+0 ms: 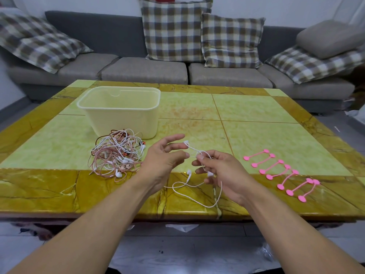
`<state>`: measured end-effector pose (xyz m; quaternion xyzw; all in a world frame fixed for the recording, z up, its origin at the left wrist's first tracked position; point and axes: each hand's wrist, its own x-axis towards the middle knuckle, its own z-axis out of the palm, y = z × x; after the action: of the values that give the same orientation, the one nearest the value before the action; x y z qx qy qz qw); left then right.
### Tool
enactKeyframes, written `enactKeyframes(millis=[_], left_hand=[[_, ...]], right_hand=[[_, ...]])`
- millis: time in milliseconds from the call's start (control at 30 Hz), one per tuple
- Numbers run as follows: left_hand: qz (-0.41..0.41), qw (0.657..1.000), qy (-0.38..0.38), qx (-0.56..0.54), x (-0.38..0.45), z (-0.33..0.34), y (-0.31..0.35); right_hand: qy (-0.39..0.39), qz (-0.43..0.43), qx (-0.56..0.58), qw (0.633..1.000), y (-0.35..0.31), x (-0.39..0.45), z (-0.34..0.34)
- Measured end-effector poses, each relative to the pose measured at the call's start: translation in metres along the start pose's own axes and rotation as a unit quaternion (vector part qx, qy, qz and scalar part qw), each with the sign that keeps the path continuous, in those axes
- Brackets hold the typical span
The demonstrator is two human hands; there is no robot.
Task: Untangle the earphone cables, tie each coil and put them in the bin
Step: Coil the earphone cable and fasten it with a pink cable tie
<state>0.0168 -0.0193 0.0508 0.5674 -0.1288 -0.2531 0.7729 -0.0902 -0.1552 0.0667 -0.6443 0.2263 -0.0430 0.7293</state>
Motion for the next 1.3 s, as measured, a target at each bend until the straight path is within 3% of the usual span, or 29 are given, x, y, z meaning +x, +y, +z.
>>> enactKeyframes(millis=[233,400,467,600,733,1033,1300], left_hand=[[0.023,0.991,0.074,0.106,0.002,-0.006,-0.005],[-0.143,0.986,-0.023,0.087,-0.006,-0.001,-0.007],[-0.173,0.979,-0.075,0.081,-0.008,0.000,-0.007],[-0.105,0.990,-0.053,0.084,-0.007,0.002,-0.007],[-0.124,0.986,-0.090,0.070,-0.009,0.004,-0.008],[0.040,0.990,0.038,0.129,-0.008,0.014,-0.016],[0.032,0.996,0.042,0.078,-0.003,0.011,-0.017]], right_hand=[[0.000,0.024,0.042,0.999,-0.002,0.003,-0.002],[-0.022,0.014,0.071,0.997,0.000,0.004,-0.001],[-0.026,0.012,0.072,0.997,0.000,0.003,-0.002],[-0.027,0.020,0.062,0.997,-0.001,0.003,-0.003],[-0.031,0.026,0.063,0.997,0.000,0.001,-0.003],[-0.015,0.079,0.123,0.989,-0.002,0.002,0.001],[-0.053,0.089,0.124,0.987,-0.005,-0.002,0.000]])
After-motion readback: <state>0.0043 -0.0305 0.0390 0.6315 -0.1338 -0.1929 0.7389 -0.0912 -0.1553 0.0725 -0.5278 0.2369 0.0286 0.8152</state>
